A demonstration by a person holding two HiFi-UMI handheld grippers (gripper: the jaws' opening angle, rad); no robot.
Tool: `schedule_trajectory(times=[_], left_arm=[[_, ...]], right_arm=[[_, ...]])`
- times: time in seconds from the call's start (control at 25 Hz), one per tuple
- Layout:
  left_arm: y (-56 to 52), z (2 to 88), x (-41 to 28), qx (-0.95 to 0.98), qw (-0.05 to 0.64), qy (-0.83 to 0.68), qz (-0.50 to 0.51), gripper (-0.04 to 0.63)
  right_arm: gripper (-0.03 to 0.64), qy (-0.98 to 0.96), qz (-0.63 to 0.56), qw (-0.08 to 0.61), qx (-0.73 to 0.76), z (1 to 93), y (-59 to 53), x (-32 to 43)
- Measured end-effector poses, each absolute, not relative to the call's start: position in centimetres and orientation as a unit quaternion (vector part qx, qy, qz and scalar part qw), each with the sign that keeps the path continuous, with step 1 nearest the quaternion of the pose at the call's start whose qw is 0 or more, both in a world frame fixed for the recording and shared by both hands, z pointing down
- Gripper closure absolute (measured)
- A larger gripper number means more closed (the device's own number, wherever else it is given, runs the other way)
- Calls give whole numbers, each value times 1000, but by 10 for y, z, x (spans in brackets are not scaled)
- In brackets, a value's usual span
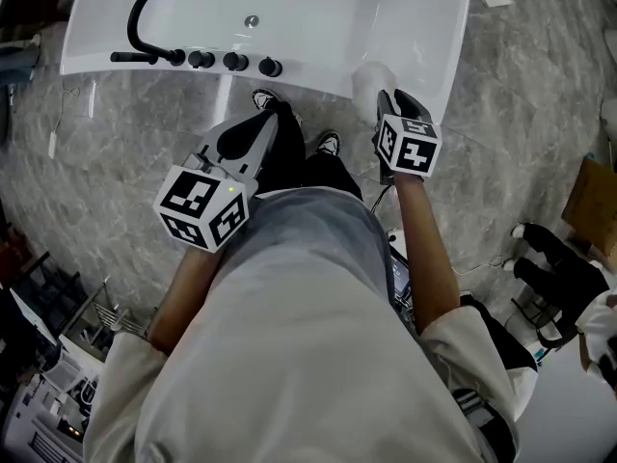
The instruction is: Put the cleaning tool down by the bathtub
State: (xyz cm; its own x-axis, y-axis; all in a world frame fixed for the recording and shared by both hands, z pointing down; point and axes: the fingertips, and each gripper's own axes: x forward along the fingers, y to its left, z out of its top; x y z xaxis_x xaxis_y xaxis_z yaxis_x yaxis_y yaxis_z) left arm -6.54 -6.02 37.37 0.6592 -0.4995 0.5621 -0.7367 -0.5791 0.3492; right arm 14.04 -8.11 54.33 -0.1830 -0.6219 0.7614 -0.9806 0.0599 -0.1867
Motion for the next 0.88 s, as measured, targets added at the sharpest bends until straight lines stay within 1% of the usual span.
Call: schedule_trajectory(times=[0.48, 0.88], left_arm=[[-62, 373, -62, 863, 290, -366, 193, 586], [-62, 372, -55, 866, 289, -366, 183, 586]], right_arm=[[534, -697, 347, 221, 588, 506, -70, 142], [562, -717, 328, 185, 586, 454, -59, 138]])
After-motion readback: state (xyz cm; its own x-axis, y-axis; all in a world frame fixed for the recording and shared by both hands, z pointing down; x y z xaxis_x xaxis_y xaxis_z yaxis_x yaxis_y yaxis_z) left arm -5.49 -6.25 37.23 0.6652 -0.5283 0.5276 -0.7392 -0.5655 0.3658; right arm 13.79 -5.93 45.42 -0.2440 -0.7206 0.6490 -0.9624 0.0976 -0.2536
